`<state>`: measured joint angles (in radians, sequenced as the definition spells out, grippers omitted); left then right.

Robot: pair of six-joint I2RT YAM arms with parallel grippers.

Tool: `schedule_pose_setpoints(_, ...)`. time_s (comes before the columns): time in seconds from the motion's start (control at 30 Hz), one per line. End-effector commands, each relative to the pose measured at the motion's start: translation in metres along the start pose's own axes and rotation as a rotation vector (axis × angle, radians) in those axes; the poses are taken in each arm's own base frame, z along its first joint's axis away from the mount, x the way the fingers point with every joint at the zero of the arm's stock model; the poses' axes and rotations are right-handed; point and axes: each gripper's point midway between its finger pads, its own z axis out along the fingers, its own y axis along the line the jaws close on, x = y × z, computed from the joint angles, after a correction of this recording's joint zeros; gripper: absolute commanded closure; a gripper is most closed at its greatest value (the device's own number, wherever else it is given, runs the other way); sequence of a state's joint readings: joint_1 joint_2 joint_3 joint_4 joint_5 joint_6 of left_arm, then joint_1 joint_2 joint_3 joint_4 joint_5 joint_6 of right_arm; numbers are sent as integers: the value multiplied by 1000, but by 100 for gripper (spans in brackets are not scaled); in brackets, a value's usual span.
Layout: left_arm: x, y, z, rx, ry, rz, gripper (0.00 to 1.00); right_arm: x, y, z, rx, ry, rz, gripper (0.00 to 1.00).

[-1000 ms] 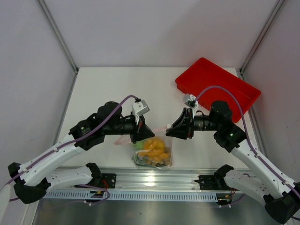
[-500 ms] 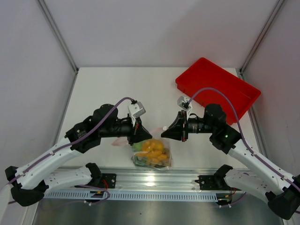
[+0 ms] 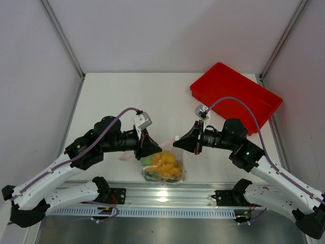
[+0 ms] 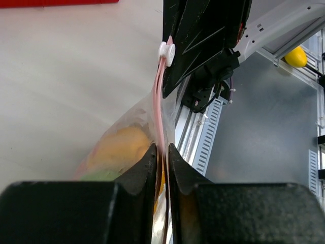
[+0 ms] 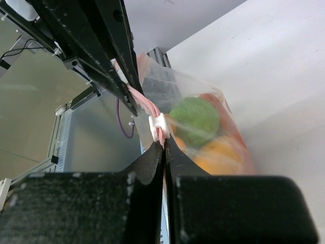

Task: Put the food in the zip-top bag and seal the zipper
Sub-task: Zip the zipper food storage bag at the center of the board.

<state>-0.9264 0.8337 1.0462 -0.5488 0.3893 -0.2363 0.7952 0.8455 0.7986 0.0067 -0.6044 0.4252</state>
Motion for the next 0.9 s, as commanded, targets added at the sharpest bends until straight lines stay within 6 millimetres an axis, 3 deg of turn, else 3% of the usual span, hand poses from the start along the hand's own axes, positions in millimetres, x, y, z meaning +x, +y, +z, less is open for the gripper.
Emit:
schedule_pose_setpoints(0.0, -11, -3, -6, 0, -55, 10, 82, -18, 10, 0, -23, -78, -73, 100)
schedule_pose_setpoints(0.13, -19, -5, -9, -2, -73, 24, 55, -9, 23, 4, -91, -46, -105, 100)
schedule_pose_setpoints(0.33, -51, -24, -10, 77, -110, 77, 42, -2, 49, 16, -177, 17, -209, 100)
schedule_pose_setpoints(0.47, -54, -34, -6, 145, -86, 112, 40, 4, 58, 20, -191, 40, -255, 100)
schedule_pose_setpoints(0.7, -34, -48, -7, 263, -24, 142, 63, 7, 61, 14, -193, 51, -273, 100)
schedule_pose_setpoints(0.83, -29, -59, -12, 329, -35, 144, 62, 6, 62, 14, -195, 51, -272, 100)
schedule_pose_setpoints(0.87, -28, -63, -15, 352, -37, 147, 56, 6, 61, 14, -194, 53, -272, 100)
